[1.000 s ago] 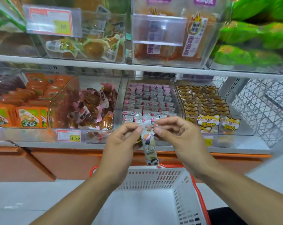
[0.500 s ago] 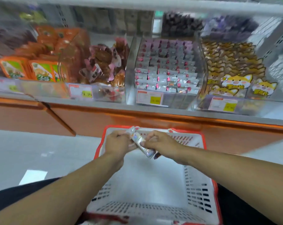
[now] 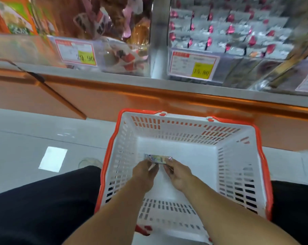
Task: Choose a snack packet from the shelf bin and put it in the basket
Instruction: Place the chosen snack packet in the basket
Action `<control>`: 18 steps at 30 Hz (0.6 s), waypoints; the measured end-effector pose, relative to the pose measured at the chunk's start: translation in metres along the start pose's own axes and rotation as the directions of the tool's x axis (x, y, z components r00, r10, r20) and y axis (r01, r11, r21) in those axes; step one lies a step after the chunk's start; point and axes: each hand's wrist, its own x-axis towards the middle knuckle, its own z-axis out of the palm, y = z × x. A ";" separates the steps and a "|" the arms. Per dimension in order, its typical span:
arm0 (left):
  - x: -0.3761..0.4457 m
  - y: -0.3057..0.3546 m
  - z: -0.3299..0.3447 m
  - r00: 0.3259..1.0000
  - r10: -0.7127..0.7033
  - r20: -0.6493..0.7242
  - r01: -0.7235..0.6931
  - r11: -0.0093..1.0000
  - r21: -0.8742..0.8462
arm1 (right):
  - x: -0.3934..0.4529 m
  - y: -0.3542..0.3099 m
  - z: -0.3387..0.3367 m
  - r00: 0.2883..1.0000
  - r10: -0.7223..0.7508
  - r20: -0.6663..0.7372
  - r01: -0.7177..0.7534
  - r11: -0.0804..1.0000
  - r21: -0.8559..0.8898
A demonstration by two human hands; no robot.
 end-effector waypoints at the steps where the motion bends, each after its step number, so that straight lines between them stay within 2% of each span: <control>1: 0.007 -0.003 0.000 0.999 -0.046 0.000 0.046 0.998 -0.030 | 0.006 0.000 -0.002 1.000 0.001 -0.018 -0.001 1.000 0.006; 3: 0.014 -0.004 -0.002 0.992 -0.126 -0.031 0.123 0.989 -0.076 | 0.017 0.000 -0.004 0.999 0.004 -0.052 -0.005 1.000 -0.013; 4: 0.019 -0.007 -0.003 0.993 -0.112 -0.024 0.110 0.992 -0.061 | 0.022 0.000 -0.004 0.997 0.005 -0.071 -0.008 0.999 -0.046; 6: 0.030 -0.011 -0.001 0.990 -0.135 0.040 0.136 0.990 -0.040 | 0.032 0.002 -0.001 0.993 -0.012 -0.118 -0.003 0.992 -0.130; 8: 0.033 -0.012 0.000 0.998 -0.043 0.044 0.037 0.990 0.135 | 0.040 0.004 0.002 0.986 -0.042 -0.161 0.010 0.981 -0.193; 9: 0.038 -0.011 0.000 0.998 -0.022 0.057 0.015 0.993 0.118 | 0.043 0.004 0.004 0.986 -0.050 -0.158 0.015 0.977 -0.213; 14: 0.054 0.003 0.007 0.992 -0.025 0.127 0.022 0.999 0.026 | 0.053 -0.004 0.017 0.998 -0.024 0.065 0.041 0.960 -0.275; 16: 0.060 0.007 0.007 0.993 -0.041 0.111 0.044 0.999 -0.024 | 0.055 -0.008 0.018 0.998 -0.028 0.063 0.046 0.952 -0.303; 18: 0.062 0.007 0.007 0.993 -0.038 0.110 0.034 0.999 0.037 | 0.053 -0.013 0.017 0.997 -0.069 0.040 0.079 0.921 -0.380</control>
